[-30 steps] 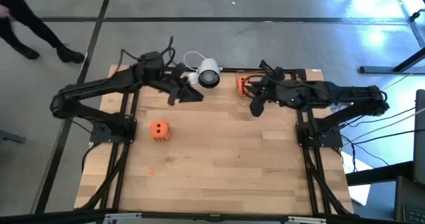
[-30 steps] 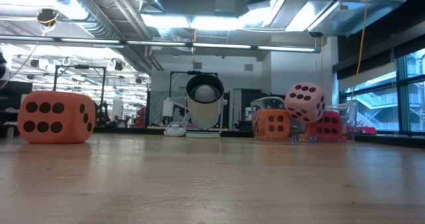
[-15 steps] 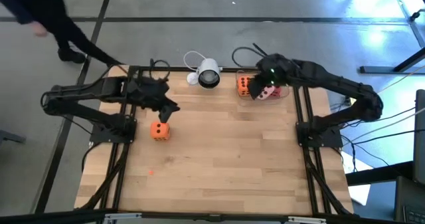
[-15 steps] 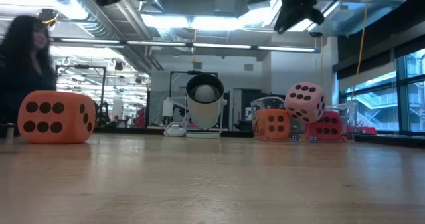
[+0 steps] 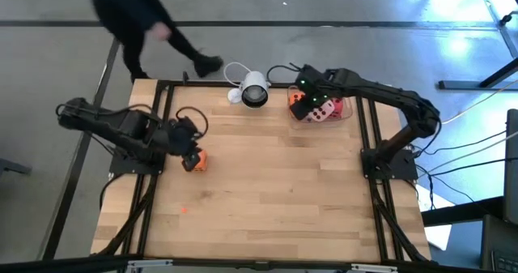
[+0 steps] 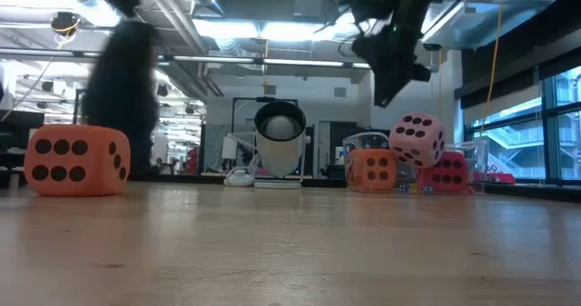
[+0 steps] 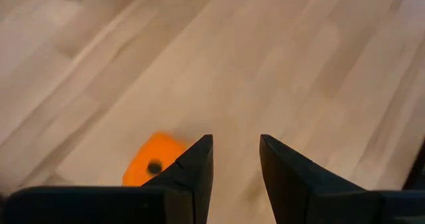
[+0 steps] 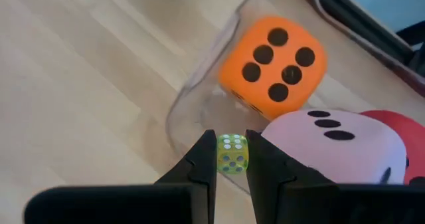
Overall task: Pick & Place Dice
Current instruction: Put the small green dice into the transparent container
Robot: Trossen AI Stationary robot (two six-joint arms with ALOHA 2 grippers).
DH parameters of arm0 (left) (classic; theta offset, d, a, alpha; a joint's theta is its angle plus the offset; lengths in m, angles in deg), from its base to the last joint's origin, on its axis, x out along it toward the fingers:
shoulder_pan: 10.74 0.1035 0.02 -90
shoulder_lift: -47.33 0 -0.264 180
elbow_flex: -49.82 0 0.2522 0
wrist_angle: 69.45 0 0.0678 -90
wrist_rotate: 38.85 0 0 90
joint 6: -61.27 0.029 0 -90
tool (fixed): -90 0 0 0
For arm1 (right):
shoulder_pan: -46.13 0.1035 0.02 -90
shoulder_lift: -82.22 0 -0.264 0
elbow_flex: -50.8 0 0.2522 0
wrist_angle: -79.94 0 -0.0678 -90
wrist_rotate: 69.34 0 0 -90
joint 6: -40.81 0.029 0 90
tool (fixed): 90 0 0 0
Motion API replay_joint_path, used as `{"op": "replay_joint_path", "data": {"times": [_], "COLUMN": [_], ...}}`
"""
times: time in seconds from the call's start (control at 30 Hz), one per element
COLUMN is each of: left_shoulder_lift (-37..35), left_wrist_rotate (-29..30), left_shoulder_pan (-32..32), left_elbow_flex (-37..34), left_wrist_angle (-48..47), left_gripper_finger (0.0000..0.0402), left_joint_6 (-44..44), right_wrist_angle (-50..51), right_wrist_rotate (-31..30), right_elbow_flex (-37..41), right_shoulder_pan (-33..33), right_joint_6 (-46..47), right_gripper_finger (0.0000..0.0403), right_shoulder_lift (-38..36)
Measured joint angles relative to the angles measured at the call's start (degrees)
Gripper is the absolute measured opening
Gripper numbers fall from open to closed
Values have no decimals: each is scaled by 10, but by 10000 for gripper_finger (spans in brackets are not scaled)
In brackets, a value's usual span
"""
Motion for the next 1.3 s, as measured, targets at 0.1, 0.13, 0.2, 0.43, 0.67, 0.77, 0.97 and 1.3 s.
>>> {"op": "replay_joint_path", "data": {"times": [0.1,0.13,0.2,0.43,0.67,0.77,0.97,1.3], "left_shoulder_lift": [9,11,15,38,74,84,93,95], "left_wrist_rotate": [0,0,0,1,-21,-30,-27,-14], "left_shoulder_pan": [-34,-45,-66,-119,-165,-179,-194,-200], "left_elbow_flex": [0,0,0,0,0,0,0,0], "left_wrist_angle": [-30,-36,-43,-65,-99,-103,-116,-130], "left_gripper_finger": [115,115,115,115,115,115,115,115], "left_joint_6": [-35,-45,-62,-108,-149,-161,-180,-179], "right_wrist_angle": [-2,-2,-2,-4,-4,-4,-4,-5], "right_wrist_rotate": [0,0,7,10,10,23,12,-60], "right_elbow_flex": [0,0,0,0,0,0,0,0], "right_shoulder_pan": [-4,-4,-4,-4,-4,-4,-5,-6], "right_joint_6": [-4,-4,-13,-38,-60,-60,-60,-57], "right_gripper_finger": [53,53,53,53,53,53,53,167], "right_shoulder_lift": [20,25,37,69,89,94,94,94]}}
